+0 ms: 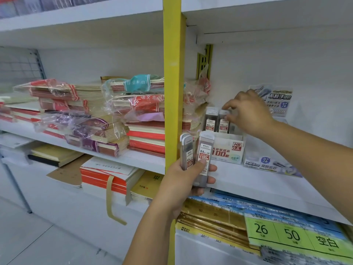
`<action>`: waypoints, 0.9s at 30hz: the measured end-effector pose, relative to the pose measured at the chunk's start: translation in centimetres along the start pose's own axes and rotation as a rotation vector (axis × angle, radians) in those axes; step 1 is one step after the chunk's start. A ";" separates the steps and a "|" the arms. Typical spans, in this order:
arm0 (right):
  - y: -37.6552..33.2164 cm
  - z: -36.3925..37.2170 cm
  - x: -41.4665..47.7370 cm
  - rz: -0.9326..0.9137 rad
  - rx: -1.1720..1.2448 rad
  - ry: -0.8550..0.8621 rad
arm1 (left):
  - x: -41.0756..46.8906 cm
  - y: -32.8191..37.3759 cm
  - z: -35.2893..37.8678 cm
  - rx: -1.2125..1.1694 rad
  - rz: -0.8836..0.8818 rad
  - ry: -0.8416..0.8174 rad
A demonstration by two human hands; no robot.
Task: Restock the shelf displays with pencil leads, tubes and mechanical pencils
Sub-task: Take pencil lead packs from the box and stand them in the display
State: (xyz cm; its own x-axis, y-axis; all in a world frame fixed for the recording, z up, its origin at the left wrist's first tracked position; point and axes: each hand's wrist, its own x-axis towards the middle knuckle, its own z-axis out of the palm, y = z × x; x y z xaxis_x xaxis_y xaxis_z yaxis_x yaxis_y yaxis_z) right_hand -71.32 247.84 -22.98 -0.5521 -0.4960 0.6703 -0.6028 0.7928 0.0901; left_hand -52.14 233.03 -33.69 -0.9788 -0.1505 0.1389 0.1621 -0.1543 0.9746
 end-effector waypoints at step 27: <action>-1.6 -5.3 -3.2 0.187 0.734 0.134 | 0.3 -0.2 -0.4 0.118 0.007 -0.009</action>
State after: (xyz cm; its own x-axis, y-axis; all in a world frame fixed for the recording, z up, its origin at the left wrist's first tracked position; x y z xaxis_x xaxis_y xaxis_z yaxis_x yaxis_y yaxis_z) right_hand -65.51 250.01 -21.36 -0.6362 -0.2926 0.7139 -0.7598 0.3979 -0.5142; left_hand -52.47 232.62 -33.95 -0.9788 -0.1422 0.1471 0.1538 -0.0371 0.9874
